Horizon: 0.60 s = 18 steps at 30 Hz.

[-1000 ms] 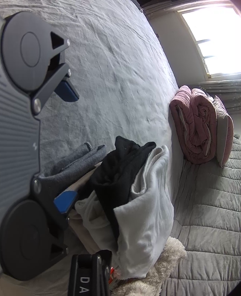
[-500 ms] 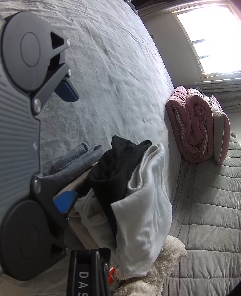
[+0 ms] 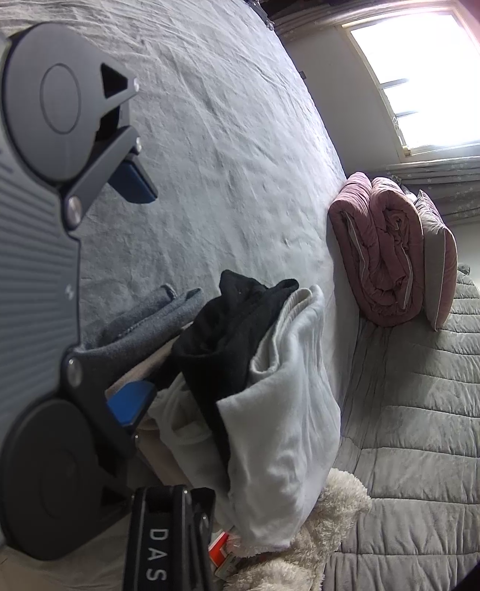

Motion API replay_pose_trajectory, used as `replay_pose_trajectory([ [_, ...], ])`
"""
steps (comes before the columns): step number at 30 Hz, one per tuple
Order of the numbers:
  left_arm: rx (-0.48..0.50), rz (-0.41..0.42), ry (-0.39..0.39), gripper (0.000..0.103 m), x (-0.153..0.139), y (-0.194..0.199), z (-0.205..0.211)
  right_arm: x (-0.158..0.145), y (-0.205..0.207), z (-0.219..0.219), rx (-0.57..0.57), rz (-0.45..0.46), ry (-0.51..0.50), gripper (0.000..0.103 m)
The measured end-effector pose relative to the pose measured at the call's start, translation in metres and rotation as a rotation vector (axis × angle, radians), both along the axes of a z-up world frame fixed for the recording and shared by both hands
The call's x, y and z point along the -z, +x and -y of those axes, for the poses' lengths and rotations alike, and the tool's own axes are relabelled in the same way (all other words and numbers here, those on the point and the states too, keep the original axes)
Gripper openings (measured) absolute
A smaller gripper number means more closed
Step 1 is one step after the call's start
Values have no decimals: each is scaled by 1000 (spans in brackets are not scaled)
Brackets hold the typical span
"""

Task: Fold clothes

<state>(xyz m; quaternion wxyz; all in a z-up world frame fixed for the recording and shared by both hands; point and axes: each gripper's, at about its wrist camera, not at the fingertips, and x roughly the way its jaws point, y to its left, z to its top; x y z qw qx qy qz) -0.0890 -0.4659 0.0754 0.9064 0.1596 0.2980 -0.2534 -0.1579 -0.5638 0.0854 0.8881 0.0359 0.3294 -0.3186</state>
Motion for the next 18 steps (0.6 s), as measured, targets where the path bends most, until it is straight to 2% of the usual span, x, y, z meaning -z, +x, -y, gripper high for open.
replay_pose_trajectory([
  [18, -6, -8, 2, 102, 1, 1, -1, 1, 0, 0, 4, -6, -1, 103],
])
